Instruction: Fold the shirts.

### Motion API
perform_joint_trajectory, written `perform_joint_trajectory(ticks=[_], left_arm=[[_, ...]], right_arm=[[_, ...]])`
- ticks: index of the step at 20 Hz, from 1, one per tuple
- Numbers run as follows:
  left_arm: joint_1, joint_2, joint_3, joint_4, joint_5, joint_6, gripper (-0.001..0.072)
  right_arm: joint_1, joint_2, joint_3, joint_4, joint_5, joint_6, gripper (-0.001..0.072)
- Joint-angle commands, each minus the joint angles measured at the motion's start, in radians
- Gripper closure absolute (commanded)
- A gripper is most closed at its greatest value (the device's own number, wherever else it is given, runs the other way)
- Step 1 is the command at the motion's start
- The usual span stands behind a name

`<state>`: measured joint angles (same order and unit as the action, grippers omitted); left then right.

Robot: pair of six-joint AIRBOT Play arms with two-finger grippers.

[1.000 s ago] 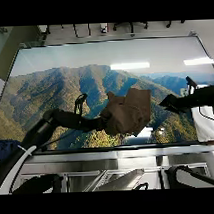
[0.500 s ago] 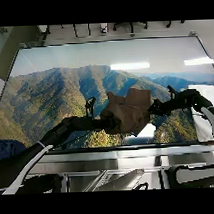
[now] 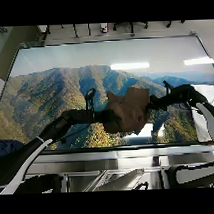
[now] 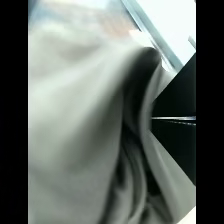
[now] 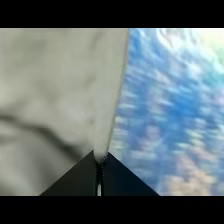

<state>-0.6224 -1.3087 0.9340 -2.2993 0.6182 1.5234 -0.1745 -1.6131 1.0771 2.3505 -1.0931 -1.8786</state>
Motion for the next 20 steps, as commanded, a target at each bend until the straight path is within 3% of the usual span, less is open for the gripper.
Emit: perform_joint_trajectory(ticks=[1, 4, 8, 10, 13, 16, 19, 20], left_arm=[[0.066, 0.154, 0.069, 0.004, -0.002, 0.021, 0.0699], [0.14, 0.343, 0.233, 0.005, 0.014, 0.025, 0.0698], [0.209, 0.518, 0.45, 0.074, 0.073, 0.047, 0.0699], [0.233, 0.561, 0.473, 0.112, 0.139, 0.011, 0.0699], [0.225, 0.554, 0.338, 0.101, 0.206, -0.026, 0.0698], [0.1, 0.462, 0.142, 0.071, 0.128, -0.026, 0.0698], [-0.078, 0.29, 0.01, 0.073, -0.086, -0.025, 0.0693], [-0.133, 0.225, -0.011, 0.073, -0.151, -0.025, 0.0456]], right_arm=[[0.001, 0.114, 0.169, 0.072, -0.126, 0.009, 0.069], [0.002, 0.344, 0.427, 0.133, -0.14, 0.019, 0.069], [0.002, 0.657, 0.712, 0.024, 0.005, -0.003, 0.0689], [0.002, 0.741, 0.726, -0.053, -0.003, 0.004, 0.069], [0.004, 0.732, 0.699, -0.074, -0.136, 0.046, 0.069], [0.024, 0.688, 0.616, 0.064, -0.16, 0.03, 0.069], [0.148, 0.645, 0.553, 0.065, -0.155, 0.031, 0.069], [0.196, 0.631, 0.533, 0.058, -0.138, 0.031, 0.069]])
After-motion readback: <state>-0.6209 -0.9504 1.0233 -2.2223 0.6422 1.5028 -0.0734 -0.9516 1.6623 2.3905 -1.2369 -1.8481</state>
